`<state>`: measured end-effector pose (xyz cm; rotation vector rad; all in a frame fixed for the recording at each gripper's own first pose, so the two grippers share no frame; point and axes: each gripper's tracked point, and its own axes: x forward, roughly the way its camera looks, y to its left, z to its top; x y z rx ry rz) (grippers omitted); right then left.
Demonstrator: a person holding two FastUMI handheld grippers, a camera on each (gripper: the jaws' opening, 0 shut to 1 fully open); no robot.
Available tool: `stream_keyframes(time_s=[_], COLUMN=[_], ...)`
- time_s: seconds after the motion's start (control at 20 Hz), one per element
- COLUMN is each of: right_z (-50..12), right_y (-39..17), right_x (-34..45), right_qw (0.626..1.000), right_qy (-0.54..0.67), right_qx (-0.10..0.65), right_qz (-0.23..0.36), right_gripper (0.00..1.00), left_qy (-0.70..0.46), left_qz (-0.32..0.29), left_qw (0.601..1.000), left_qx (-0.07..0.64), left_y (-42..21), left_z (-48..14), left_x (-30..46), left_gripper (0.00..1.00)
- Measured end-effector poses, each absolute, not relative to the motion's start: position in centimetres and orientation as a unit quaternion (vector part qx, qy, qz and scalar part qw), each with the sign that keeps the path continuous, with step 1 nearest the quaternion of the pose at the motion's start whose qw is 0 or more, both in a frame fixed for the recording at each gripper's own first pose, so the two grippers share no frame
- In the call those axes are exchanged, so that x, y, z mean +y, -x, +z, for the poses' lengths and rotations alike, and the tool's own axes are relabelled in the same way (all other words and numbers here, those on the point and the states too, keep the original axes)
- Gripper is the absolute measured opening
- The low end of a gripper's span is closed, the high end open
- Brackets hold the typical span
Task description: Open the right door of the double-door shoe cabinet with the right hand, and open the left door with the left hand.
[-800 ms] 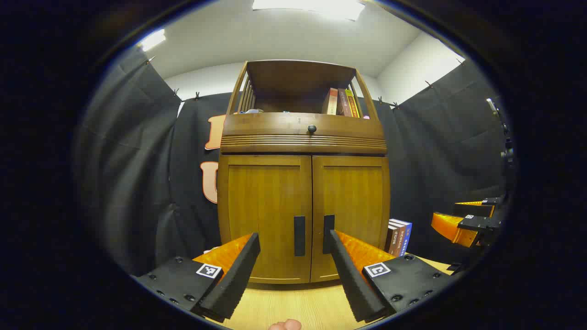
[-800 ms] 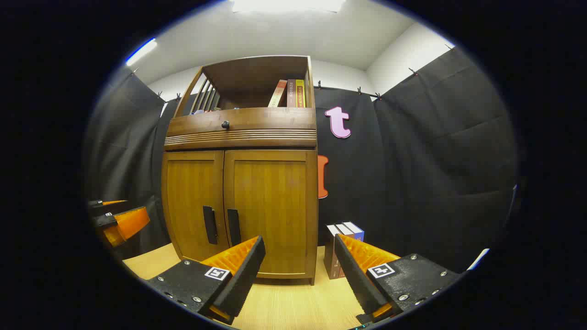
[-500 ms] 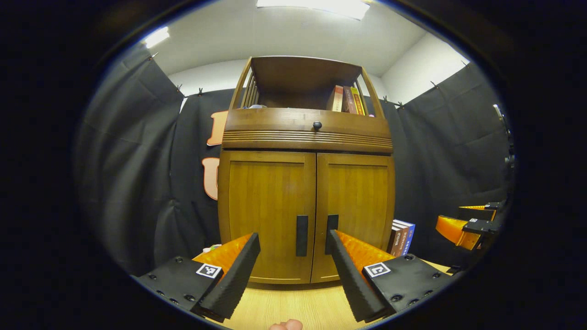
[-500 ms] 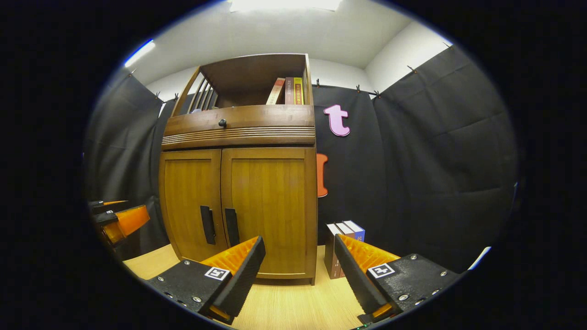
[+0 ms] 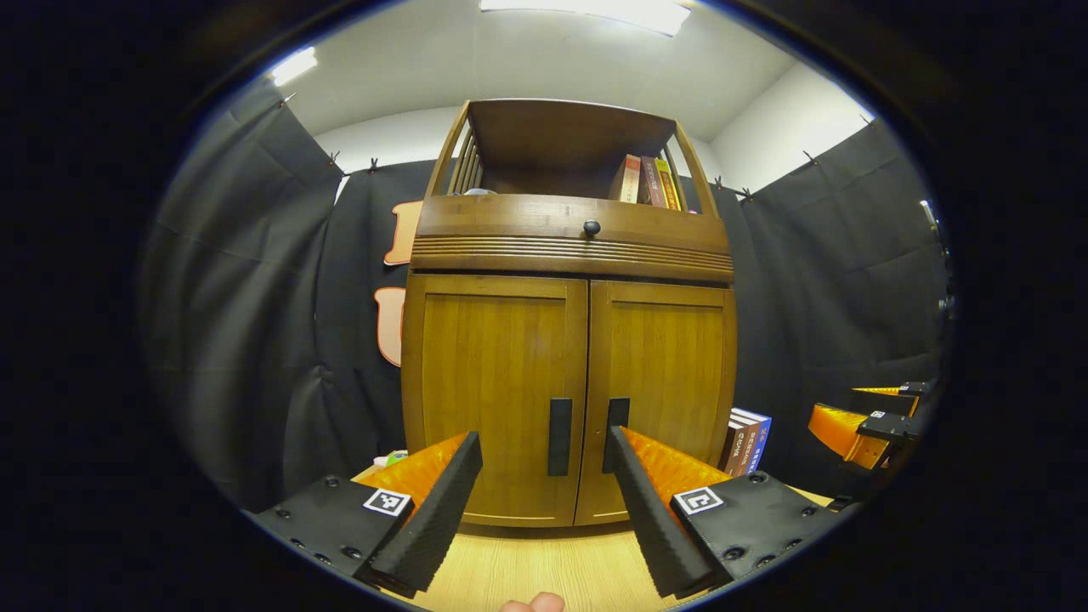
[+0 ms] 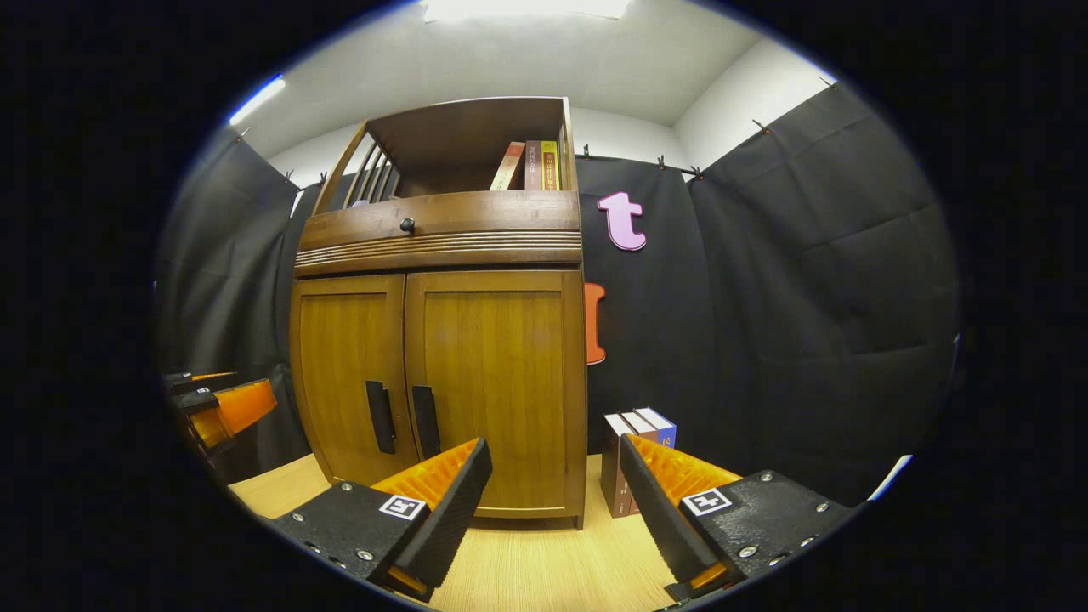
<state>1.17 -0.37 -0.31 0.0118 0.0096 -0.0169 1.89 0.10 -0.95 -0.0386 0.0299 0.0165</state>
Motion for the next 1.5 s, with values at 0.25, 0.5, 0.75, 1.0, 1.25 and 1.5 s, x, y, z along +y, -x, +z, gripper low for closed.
stream_keyframes(time_s=[0.25, 0.5, 0.75, 1.0, 1.25, 1.5], right_z=[-0.3, -0.8, -1.0, -0.4, 1.5, 2.9], right_y=[-1.4, -1.7, -2.0, -2.3, -4.5, -8.4], right_x=[-0.9, -1.1, -0.8, 0.3, 2.3, 6.3], right_qw=[1.0, 1.0, 1.0, 1.0, 1.0, 0.997], right_qy=[-0.013, -0.014, -0.008, 0.0, 0.007, -0.002], right_qx=[0.004, 0.008, 0.01, 0.001, -0.014, -0.026], right_qz=[-0.016, -0.018, -0.015, 0.0, 0.028, 0.077], right_gripper=[0.94, 0.94, 0.94, 0.94, 0.94, 0.94], left_qy=[0.026, 0.019, 0.025, 0.025, 0.01, 0.013], left_qz=[0.012, 0.024, 0.033, 0.043, 0.051, 0.061], left_qw=[0.999, 0.999, 0.999, 0.999, 0.999, 0.998], left_qx=[0.014, 0.016, 0.021, 0.02, 0.017, 0.019], left_y=[-2.2, -2.5, -2.6, -2.7, -2.3, -1.5], left_z=[-0.9, -0.8, -1.1, -1.5, -1.0, -1.2], left_x=[0.5, 1.0, 1.7, 2.2, 2.9, 3.6], left_gripper=[0.99, 0.95, 0.94, 0.94, 0.94, 0.94])
